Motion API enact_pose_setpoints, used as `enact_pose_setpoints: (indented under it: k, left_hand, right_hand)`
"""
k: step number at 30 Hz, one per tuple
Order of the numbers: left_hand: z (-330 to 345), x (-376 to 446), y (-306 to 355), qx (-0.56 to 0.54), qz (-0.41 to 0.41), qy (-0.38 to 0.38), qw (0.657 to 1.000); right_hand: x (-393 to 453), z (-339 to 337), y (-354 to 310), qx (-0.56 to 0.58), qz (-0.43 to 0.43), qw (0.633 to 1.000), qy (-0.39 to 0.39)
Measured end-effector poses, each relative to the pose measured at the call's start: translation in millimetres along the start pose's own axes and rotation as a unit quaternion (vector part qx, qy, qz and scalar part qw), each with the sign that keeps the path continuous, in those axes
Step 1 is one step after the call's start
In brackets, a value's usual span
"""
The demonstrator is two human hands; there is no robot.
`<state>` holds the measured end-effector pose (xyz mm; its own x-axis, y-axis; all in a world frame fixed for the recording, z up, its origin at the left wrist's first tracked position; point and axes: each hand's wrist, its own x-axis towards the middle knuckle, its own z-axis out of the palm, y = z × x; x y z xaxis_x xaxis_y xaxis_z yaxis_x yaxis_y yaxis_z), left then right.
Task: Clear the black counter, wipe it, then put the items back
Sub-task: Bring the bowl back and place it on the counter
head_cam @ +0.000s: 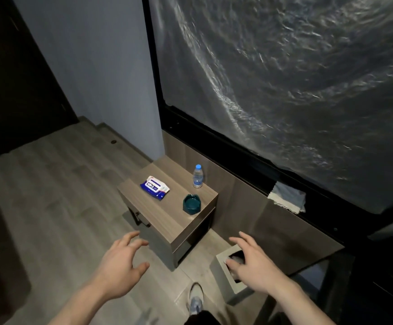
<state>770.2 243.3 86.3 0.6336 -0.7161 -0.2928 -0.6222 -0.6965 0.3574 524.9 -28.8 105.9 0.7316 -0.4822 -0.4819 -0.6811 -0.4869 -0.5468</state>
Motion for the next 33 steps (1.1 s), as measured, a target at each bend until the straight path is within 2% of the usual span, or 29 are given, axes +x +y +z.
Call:
enact_pose_setpoints:
  k: [8, 16, 23, 27, 33]
  left_hand:
    - [-25.5, 107.2, -43.4, 0.009, -0.010, -0.034, 0.999]
    - [-59.7, 225.2, -86.9, 0.000, -0.068, -0.068, 0.995]
    - [-57.0, 301.6, -105.5, -0.033, -0.080, -0.106, 0.991]
    - [-51.5, 346.9, -128.1, -0.036, -0.077, -0.154, 0.984]
    - [-48.1, 425.6, -157.2, -0.038, -0.075, -0.199, 0.976]
  right_hand:
    - [121.6, 9.7, -27.0, 0.011, 0.025, 0.999, -0.016]
    - [252.7, -1.3, -71.2, 0.057, 0.043, 0.996, -0.051]
    - [331.8, -15.2, -88.8, 0.013, 0.071, 0.995, -0.067]
    - [362.1, -2.6, -91.0, 0.020, 0.119, 0.991, -0.062]
    - [391.4, 35.2, -101.8, 0.090, 0.230, 0.966, -0.073]
